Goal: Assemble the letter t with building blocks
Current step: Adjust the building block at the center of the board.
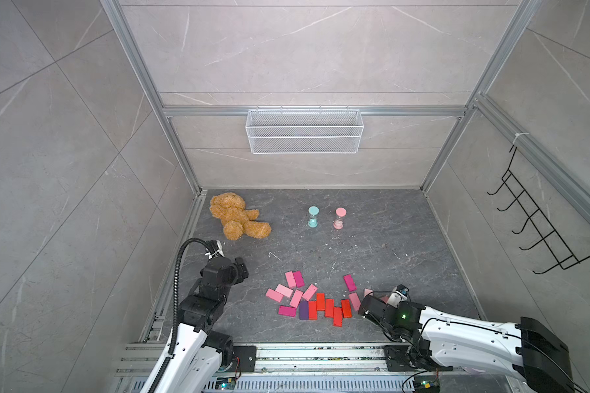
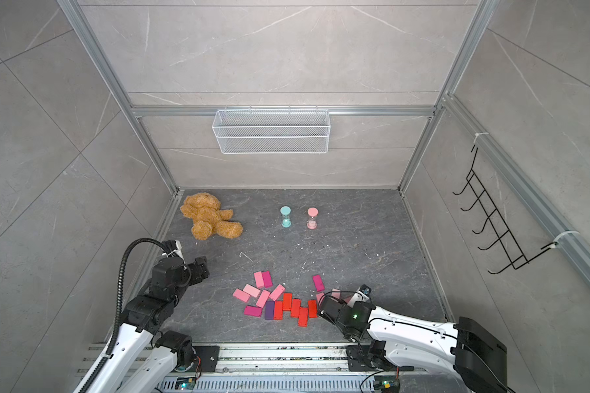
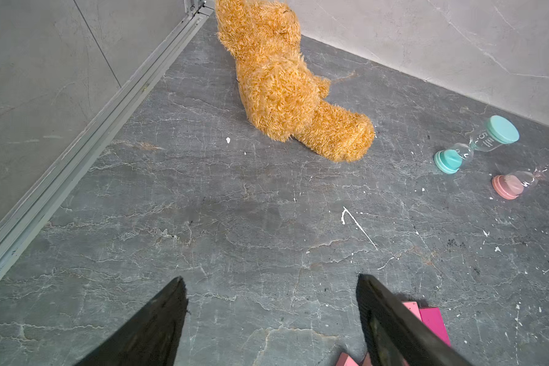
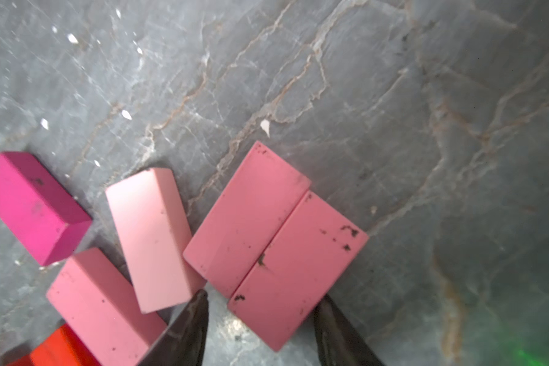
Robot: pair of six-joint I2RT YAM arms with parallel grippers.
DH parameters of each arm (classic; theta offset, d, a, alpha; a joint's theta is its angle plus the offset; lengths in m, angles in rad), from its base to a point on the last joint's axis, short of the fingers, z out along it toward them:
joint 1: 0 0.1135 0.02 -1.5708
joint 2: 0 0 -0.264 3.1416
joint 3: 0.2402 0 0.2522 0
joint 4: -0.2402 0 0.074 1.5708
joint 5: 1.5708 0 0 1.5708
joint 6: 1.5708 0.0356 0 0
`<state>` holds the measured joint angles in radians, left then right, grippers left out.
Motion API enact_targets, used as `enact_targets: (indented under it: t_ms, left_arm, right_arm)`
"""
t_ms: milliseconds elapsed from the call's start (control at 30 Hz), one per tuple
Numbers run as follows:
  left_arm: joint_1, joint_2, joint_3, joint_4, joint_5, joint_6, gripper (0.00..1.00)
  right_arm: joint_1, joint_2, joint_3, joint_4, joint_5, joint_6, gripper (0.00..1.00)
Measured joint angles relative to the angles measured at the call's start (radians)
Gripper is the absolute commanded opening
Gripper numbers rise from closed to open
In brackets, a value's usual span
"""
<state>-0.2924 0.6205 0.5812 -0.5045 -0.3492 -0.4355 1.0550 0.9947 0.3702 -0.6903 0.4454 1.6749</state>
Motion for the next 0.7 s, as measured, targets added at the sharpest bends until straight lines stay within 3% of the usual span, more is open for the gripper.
enact_targets:
  t_ms: [300,700]
  left_arm:
    - [0.0,0.005,0.0,0.004,0.003,0.0,0.84]
    - [0.0,0.005,0.0,0.004,0.01,0.0,0.83]
  right_arm:
    - [-0.049,0.059,0.003,0.057,0.04,0.069,0.46]
    - [-0.098,0.13,0.028,0.082,0.059,0.086,0.41]
